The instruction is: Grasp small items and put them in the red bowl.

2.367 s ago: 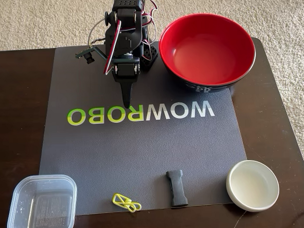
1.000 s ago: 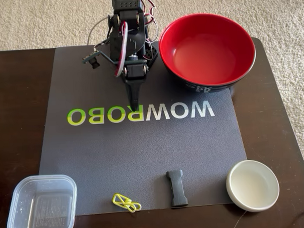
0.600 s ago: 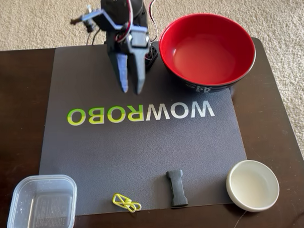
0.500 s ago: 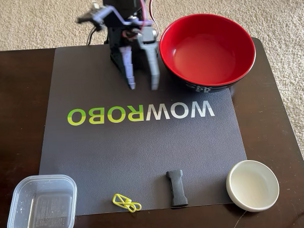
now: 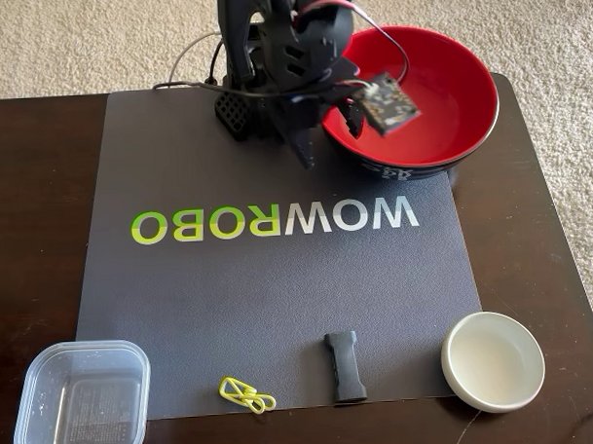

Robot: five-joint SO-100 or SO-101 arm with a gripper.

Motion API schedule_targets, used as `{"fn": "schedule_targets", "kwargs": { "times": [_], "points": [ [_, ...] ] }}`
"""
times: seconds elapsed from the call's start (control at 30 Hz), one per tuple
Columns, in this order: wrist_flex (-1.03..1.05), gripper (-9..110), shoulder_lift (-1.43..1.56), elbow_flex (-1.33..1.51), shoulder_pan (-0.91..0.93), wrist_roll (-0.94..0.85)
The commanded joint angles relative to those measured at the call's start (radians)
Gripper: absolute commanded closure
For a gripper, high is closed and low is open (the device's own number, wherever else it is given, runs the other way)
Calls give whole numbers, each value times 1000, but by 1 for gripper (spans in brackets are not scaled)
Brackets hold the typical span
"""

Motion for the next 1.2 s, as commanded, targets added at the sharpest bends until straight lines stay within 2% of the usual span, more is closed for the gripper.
{"fn": "schedule_targets", "kwargs": {
  "times": [0.0, 0.4, 0.53, 0.67, 0.7, 0.8, 0.83, 1.0, 1.17],
  "points": [
    [-5, 70, -60, -3, -31, 57],
    [-89, 67, -256, 48, -288, -94],
    [-273, 67, -265, 198, -334, -140],
    [-333, 67, -290, 221, -368, -196],
    [-360, 70, -293, 229, -377, -224],
    [-439, 99, -327, 238, -379, -293],
    [-445, 101, -342, 229, -379, -314],
    [-476, 101, -322, 215, -342, -488],
    [-495, 101, -351, 247, -287, -492]
  ]
}}
